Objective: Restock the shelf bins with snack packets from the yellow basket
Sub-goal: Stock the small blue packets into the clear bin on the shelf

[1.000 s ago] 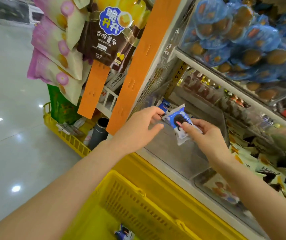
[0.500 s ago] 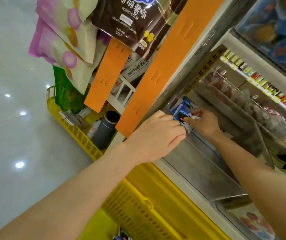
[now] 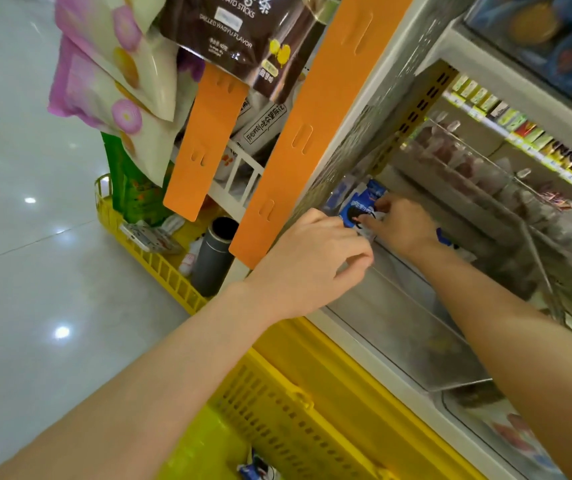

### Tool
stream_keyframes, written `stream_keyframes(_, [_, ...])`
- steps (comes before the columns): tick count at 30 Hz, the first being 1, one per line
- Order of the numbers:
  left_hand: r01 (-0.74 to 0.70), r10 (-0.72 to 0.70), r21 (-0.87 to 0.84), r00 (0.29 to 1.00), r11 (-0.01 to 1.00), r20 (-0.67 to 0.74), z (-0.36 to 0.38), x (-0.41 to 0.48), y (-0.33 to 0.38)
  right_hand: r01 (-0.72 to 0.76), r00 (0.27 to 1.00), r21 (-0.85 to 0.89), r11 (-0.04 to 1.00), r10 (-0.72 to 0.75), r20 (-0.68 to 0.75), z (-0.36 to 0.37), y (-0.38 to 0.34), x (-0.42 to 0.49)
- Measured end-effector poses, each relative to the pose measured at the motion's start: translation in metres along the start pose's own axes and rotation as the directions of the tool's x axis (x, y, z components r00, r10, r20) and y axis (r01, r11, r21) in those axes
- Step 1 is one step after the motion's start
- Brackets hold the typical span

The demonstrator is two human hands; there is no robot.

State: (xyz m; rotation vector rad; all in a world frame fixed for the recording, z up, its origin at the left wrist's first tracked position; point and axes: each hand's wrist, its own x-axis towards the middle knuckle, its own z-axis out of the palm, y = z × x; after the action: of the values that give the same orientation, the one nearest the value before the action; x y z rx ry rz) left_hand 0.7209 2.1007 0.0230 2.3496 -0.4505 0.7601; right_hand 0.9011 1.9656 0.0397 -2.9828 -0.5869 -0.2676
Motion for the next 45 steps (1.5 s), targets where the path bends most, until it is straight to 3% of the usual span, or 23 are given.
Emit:
stream_keyframes(4, [0.095,-0.093,-0.047,0.995,0.994,0.037,0.000,0.000,0.003,-0.004,0.999,0.193,0.981,0.014,-0.051,-0.017,-0.002,-0.029])
stream_keyframes(8, [0.080,-0.081,0.012,0.996,0.997,0.023,0.000,-0.007,0.012,0.033,0.999,0.354,0.935,-0.022,-0.033,-0.042,-0.002,-0.096])
stream_keyframes(13, [0.098,-0.100,0.089,0.995,0.991,0.013,0.005,-0.023,0.030,0.181,0.983,0.151,0.972,-0.182,-0.008,-0.056,0.007,-0.187])
stream_keyframes(16, [0.143,-0.146,0.092,0.989,0.985,0.030,0.011,-0.039,0.044,0.254,0.963,0.071,0.965,-0.246,-0.111,-0.051,0.017,-0.226])
stream_keyframes(20, [0.090,-0.101,0.144,0.993,0.986,0.069,0.030,-0.078,0.060,0.254,0.931,0.107,0.961,-0.213,-0.296,-0.030,0.032,-0.276])
stream_keyframes(23, [0.125,-0.149,0.118,0.962,0.985,0.227,0.061,-0.122,0.076,0.177,0.961,0.182,0.967,-0.130,-0.245,0.006,0.040,-0.322])
stream_keyframes(25, [0.215,-0.230,0.085,0.891,0.973,0.392,0.087,-0.153,0.081,0.066,0.997,0.218,0.974,-0.058,-0.043,0.036,0.043,-0.352])
stream_keyframes(27, [0.262,-0.269,0.090,0.798,0.961,0.540,0.115,-0.181,0.080,-0.083,0.980,0.241,0.967,0.036,0.196,0.071,0.050,-0.378])
stream_keyframes(29, [0.304,-0.292,0.100,0.695,0.947,0.657,0.139,-0.204,0.076,-0.245,0.907,0.206,0.947,0.149,0.395,0.105,0.062,-0.399])
stream_keyframes(33, [0.339,-0.357,0.206,0.480,0.918,0.802,0.183,-0.251,0.069,-0.370,0.704,0.093,0.924,0.214,0.677,0.159,0.077,-0.436])
stream_keyframes(37, [0.476,-0.416,0.272,0.228,0.836,0.880,0.214,-0.295,0.068,-0.515,0.599,0.082,0.853,0.289,0.746,0.192,0.085,-0.463])
stream_keyframes(41, [0.604,-0.420,0.320,0.026,0.730,0.907,0.235,-0.314,0.070,-0.544,0.583,0.051,0.837,0.334,0.740,0.205,0.090,-0.468])
stream_keyframes(43, [0.628,-0.447,0.346,0.003,0.697,0.894,0.242,-0.317,0.071,-0.540,0.570,0.045,0.840,0.326,0.755,0.207,0.093,-0.467])
stream_keyframes(45, [0.643,-0.488,0.360,0.025,0.676,0.872,0.246,-0.317,0.073,-0.560,0.547,0.066,0.826,0.309,0.778,0.207,0.096,-0.462])
